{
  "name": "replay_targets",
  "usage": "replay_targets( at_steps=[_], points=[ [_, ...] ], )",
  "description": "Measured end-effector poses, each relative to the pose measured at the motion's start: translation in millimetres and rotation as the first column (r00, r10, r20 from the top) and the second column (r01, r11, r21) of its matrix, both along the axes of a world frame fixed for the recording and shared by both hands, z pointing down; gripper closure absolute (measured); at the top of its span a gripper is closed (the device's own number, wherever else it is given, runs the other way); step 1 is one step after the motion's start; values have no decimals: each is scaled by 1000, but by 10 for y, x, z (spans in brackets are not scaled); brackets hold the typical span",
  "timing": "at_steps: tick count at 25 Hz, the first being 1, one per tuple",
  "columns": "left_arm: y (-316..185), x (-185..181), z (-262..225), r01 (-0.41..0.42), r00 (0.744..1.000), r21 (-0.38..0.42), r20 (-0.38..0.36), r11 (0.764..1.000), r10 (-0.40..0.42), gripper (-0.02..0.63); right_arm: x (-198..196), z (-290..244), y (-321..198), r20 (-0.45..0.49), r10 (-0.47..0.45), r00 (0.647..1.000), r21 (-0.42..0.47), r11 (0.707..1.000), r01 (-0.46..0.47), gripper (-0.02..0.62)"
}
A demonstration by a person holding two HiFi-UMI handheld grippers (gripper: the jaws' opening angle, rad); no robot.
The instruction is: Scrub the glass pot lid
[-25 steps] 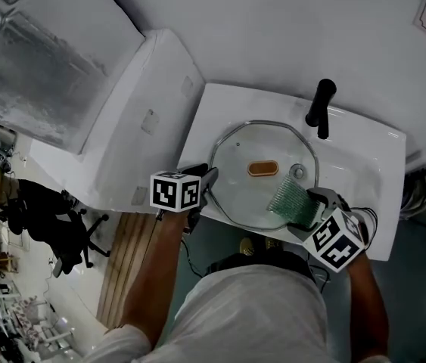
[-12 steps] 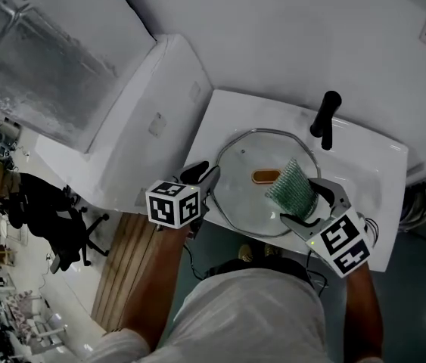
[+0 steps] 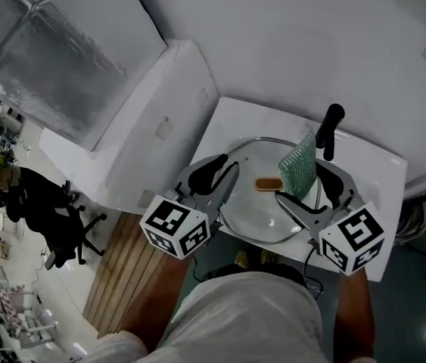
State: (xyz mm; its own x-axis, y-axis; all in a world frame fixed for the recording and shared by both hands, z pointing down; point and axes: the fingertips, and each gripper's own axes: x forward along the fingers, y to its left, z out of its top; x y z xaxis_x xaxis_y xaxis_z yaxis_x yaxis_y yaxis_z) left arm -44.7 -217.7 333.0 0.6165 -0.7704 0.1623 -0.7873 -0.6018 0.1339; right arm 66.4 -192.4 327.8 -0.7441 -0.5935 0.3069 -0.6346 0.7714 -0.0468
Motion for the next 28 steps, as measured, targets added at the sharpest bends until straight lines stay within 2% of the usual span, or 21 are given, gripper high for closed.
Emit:
replay_targets(
  at_steps=[4, 9, 15, 22, 28],
  points=[
    [63, 87, -296, -8, 999, 85, -33, 996, 11, 512, 29, -168, -55, 76, 21, 997, 25, 999, -23, 247],
    [133, 179, -569, -6, 997, 153, -72, 988, 18, 537, 25, -434, -72, 200, 24, 980, 82, 996, -41, 247],
    [240, 302, -811, -27, 996, 242, -77, 970, 47, 565, 7, -686, -16, 313, 2, 950, 163, 985, -55, 247],
    [338, 359, -983, -34, 996, 305, -66, 952, 57, 584, -46, -806, 43, 344, -27, 939, 218, 975, -51, 247],
    [363, 369, -1004, -36, 996, 316, -69, 948, 61, 589, -49, -850, 60, 334, -25, 942, 250, 966, -63, 247]
  ],
)
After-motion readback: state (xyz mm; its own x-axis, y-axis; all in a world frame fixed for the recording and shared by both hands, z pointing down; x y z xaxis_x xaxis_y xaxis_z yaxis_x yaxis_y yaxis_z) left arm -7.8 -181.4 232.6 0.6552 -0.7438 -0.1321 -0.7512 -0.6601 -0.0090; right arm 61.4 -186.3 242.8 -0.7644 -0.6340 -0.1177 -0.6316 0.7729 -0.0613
